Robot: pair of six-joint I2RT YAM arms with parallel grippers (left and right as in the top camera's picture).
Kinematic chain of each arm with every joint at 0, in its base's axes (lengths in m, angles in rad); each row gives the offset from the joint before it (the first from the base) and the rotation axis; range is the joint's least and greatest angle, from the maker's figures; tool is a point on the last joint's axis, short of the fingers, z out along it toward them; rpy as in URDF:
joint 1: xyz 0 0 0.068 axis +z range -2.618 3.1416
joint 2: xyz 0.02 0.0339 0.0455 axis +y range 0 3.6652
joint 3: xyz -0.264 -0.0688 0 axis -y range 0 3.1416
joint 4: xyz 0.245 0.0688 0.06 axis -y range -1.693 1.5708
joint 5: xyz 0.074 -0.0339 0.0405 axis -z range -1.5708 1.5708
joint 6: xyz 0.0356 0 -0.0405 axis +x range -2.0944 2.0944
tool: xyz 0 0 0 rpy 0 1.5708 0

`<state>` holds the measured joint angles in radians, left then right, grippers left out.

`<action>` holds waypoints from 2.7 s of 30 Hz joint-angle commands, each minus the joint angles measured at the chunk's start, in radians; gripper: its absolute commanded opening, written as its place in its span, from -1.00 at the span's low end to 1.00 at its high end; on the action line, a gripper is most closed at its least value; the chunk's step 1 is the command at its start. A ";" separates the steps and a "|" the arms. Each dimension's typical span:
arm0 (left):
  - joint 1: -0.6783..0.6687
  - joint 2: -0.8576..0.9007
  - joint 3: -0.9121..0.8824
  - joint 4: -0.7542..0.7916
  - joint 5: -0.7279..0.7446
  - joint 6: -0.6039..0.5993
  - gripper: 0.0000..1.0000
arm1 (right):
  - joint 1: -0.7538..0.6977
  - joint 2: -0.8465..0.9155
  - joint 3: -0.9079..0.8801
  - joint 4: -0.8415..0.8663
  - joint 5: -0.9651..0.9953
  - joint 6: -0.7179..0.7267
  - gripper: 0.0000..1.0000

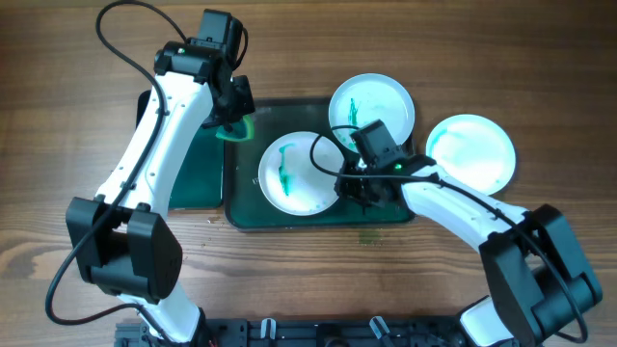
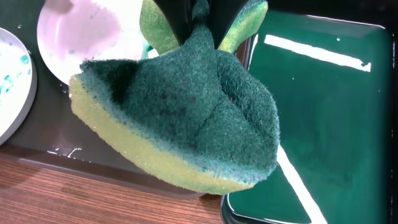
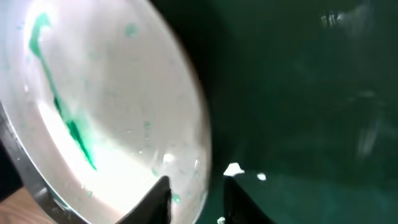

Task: Clean dirty plates on tray and stack at the side
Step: 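Grasp the bottom-right plate rim with the right gripper, drag it left, then scrub the held plate with the sponge in the left gripper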

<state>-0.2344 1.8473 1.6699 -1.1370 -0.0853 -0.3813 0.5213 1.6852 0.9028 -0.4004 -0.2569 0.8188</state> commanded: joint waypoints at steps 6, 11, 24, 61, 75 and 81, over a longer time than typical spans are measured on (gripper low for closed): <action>-0.004 -0.007 0.015 0.002 -0.016 -0.020 -0.92 | 0.001 0.013 0.151 -0.083 0.130 -0.299 -0.10; -0.004 -0.006 0.015 0.003 0.010 -0.020 -0.92 | -0.010 0.046 0.153 -0.060 0.131 -0.372 -0.10; -0.004 0.000 0.015 0.003 0.010 -0.020 -0.92 | -0.061 0.169 0.153 -0.016 0.036 -0.262 -0.62; -0.161 0.228 -0.251 0.176 0.327 0.356 -0.92 | -0.060 0.177 0.137 -0.014 -0.006 -0.147 -0.91; -0.177 0.227 -0.255 0.420 0.142 0.042 -0.92 | -0.060 0.177 0.137 -0.011 -0.014 -0.163 -0.91; -0.160 0.227 -0.239 0.369 -0.271 -0.137 -0.92 | -0.060 0.177 0.137 -0.014 -0.014 -0.164 -0.91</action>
<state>-0.4248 2.0510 1.4277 -0.7479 -0.0029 -0.4004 0.4553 1.8423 1.0367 -0.4030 -0.2478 0.6617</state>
